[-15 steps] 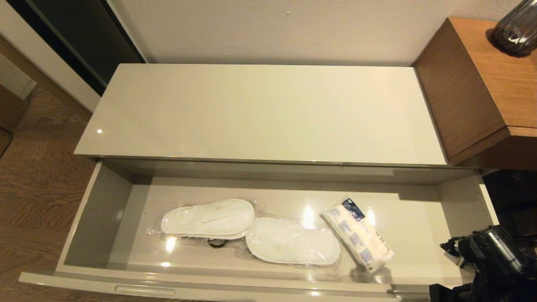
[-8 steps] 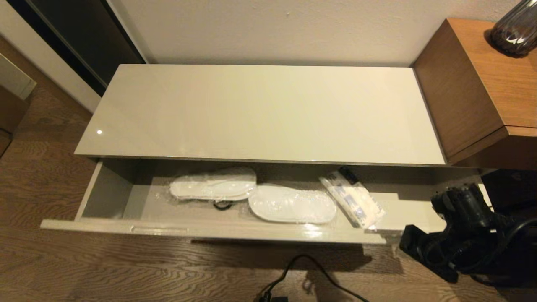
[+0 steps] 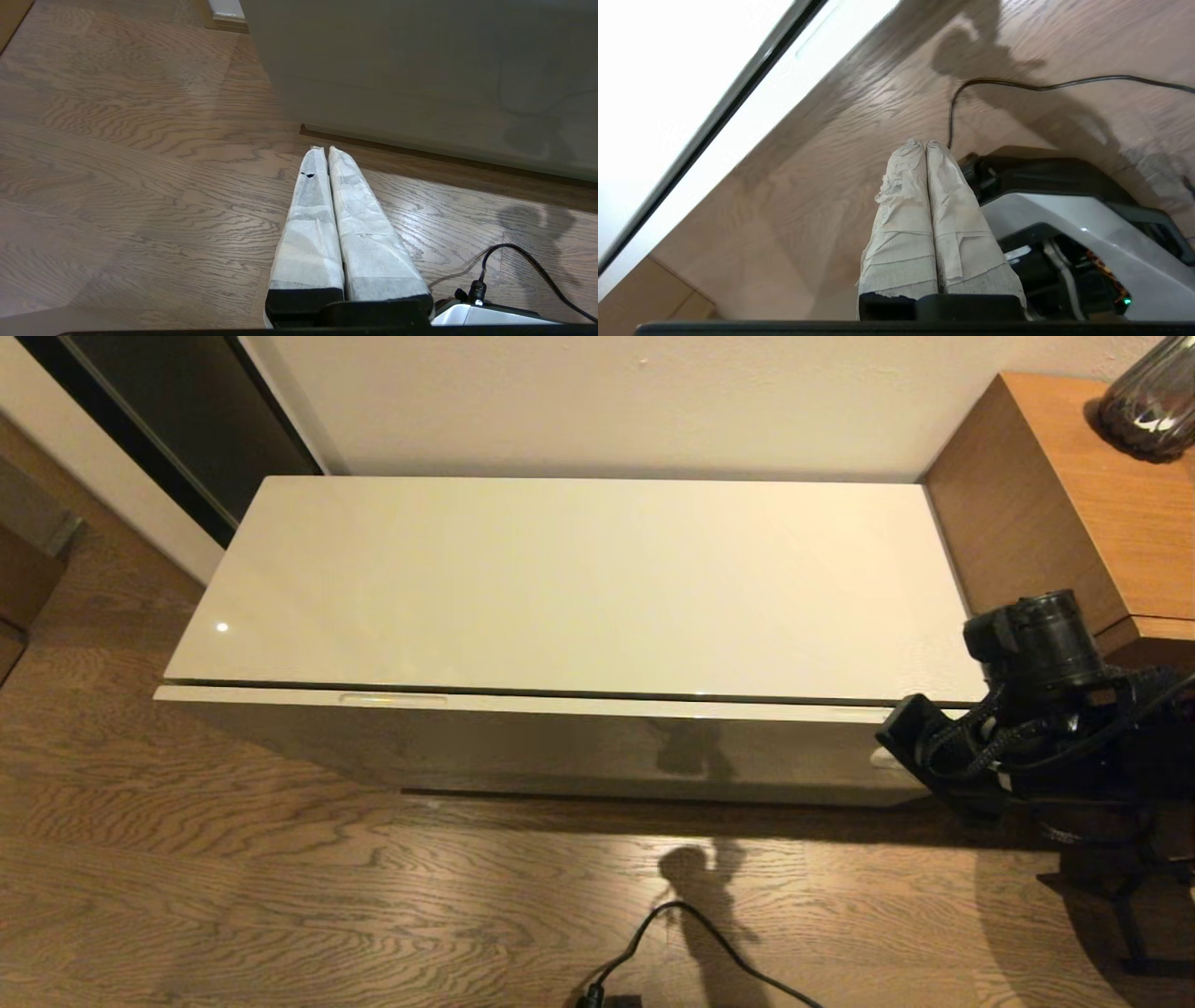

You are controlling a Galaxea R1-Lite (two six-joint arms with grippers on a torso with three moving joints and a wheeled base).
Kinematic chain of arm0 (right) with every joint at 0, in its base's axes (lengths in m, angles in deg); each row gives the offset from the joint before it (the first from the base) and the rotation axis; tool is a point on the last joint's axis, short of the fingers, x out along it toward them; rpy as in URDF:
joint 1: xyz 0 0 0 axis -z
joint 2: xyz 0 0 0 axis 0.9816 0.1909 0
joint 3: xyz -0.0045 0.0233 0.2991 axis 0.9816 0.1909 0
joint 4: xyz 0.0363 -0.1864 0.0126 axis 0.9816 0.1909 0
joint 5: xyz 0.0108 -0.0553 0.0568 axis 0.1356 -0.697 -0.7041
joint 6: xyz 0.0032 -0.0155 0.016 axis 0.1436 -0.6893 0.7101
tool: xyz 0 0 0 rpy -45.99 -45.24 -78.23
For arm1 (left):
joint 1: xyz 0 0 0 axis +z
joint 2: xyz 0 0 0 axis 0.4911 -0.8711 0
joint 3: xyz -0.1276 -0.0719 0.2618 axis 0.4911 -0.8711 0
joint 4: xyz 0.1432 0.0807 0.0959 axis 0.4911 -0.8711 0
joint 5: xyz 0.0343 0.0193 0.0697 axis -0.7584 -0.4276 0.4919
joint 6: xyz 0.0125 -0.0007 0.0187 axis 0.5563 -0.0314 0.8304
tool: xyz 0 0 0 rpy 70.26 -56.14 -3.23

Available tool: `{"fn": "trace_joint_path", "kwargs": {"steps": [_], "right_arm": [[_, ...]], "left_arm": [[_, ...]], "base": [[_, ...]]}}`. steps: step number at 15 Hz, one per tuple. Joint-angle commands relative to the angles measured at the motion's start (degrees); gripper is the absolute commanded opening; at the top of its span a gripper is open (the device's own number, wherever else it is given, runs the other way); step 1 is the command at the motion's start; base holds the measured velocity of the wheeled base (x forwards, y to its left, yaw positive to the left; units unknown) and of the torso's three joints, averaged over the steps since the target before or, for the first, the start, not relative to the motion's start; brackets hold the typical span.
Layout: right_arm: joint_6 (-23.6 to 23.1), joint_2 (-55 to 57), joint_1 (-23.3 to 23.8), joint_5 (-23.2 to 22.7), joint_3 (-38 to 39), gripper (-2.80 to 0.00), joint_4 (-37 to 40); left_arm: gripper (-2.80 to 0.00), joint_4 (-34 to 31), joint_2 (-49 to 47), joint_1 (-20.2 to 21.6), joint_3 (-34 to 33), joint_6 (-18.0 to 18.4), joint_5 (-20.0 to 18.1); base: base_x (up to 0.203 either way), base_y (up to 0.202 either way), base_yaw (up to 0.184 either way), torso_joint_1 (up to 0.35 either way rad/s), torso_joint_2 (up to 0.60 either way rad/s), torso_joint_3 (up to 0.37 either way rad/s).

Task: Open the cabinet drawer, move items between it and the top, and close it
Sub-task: Close the drawer, then open the drawer

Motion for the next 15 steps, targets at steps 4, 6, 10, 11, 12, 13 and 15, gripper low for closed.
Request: {"fn": "trace_joint_path", "kwargs": {"steps": [4, 6, 10, 11, 12, 13, 15], "right_arm": [[-9.28, -15.08, -1.08, 2.05, 7.91, -2.80, -1.02], [-16.27, -18.33, -2.16, 8.66, 7.97, -2.80, -5.21], [-36.79, -30.44, 0.08, 27.50, 12.71, -2.80, -6.62], [-37.86, -33.25, 2.01, 30.14, 13.84, -2.80, -6.15], [-39.12, -38.20, 3.49, 31.91, 14.98, -2.80, -4.39], [-41.01, -44.06, 4.73, 33.17, 15.88, -2.80, -1.54], [-45.61, -55.63, 6.64, 34.60, 16.43, -2.80, 5.27]], "left_arm": [[-2.80, 0.03, 2.22, 0.03, -0.09, 0.23, -0.07], [-2.80, 0.03, 2.22, 0.03, -0.09, 0.24, -0.07], [-2.80, -0.14, 2.22, 0.03, -0.09, 0.32, -0.07], [-2.80, -0.05, 2.22, 0.03, -0.09, 0.15, -0.07], [-2.80, -0.05, 2.22, 0.03, -0.09, 0.15, -0.07], [-2.80, -0.05, 2.22, 0.03, -0.09, 0.15, -0.07], [-2.80, 0.03, 2.22, 0.03, -0.09, -0.03, 0.02]], "base": [[0.000, 0.000, 0.000, 0.000, 0.00, 0.000], [0.000, 0.000, 0.000, 0.000, 0.00, 0.000], [0.000, 0.000, 0.000, 0.000, 0.00, 0.000], [0.000, 0.000, 0.000, 0.000, 0.00, 0.000], [0.000, 0.000, 0.000, 0.000, 0.00, 0.000], [0.000, 0.000, 0.000, 0.000, 0.00, 0.000], [0.000, 0.000, 0.000, 0.000, 0.00, 0.000]]}}
